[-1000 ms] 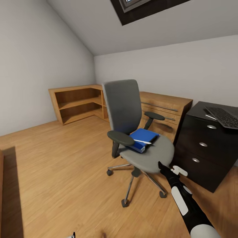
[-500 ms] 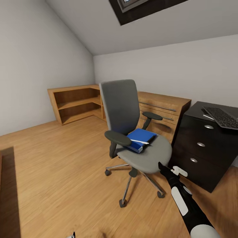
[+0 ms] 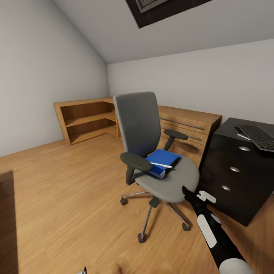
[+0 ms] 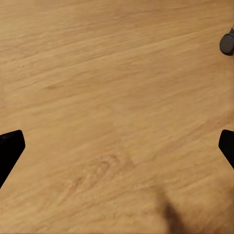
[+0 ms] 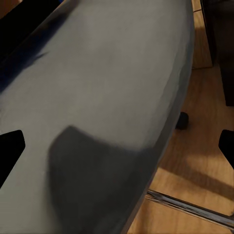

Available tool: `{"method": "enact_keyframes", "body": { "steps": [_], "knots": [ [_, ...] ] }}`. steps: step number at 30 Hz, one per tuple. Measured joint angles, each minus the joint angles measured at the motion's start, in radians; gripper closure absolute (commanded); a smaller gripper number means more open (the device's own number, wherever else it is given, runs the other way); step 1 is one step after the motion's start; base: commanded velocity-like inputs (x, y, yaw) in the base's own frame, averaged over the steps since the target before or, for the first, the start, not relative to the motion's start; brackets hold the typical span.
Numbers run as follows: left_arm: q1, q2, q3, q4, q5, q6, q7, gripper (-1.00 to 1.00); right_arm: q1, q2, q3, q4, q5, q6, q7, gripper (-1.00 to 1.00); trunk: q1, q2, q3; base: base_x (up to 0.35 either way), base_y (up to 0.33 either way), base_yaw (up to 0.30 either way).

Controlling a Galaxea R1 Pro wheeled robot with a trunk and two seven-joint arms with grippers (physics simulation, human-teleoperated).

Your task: In the bedroom, organize the workspace by keeping the computer under the desk, ensuring the monitor is on the desk, placing the keyboard on the desk next to the monitor, placing the mouse on the desk next to the keyboard, moving the folder from the swivel chair onto the desk next to the mouse, stacking the notebook on top of the folder with the pen on top of the notebook, and positioning the swivel chair next to the desk.

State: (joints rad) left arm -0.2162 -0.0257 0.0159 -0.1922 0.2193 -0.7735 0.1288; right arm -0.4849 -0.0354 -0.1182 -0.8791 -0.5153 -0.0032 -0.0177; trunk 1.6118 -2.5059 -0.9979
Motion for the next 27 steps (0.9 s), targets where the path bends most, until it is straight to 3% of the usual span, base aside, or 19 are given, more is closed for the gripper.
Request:
{"method": "enact_keyframes", "body": {
  "steps": [8, 19, 27],
  "knots": [
    [0.0, 0.0, 0.0, 0.0, 0.0, 0.0, 0.0, -1.0, 0.0, 0.0, -0.002, -0.007, 0.003, 0.0, -0.002, -1.0, 0.0, 0.0, 0.0, 0.084, 0.157, 0.0],
    [0.0, 0.0, 0.0, 0.0, 0.0, 0.0, 0.0, -1.0, 0.0, 0.001, -0.003, -0.01, 0.004, -0.001, -0.002, -1.0, 0.0, 0.0, 0.0, 0.208, 0.203, 0.0],
    [0.0, 0.0, 0.0, 0.0, 0.0, 0.0, 0.0, -1.0, 0.0, 0.002, -0.002, -0.011, 0.004, -0.001, -0.002, -1.0, 0.0, 0.0, 0.0, 0.23, 0.04, 0.0]
  ]
}}
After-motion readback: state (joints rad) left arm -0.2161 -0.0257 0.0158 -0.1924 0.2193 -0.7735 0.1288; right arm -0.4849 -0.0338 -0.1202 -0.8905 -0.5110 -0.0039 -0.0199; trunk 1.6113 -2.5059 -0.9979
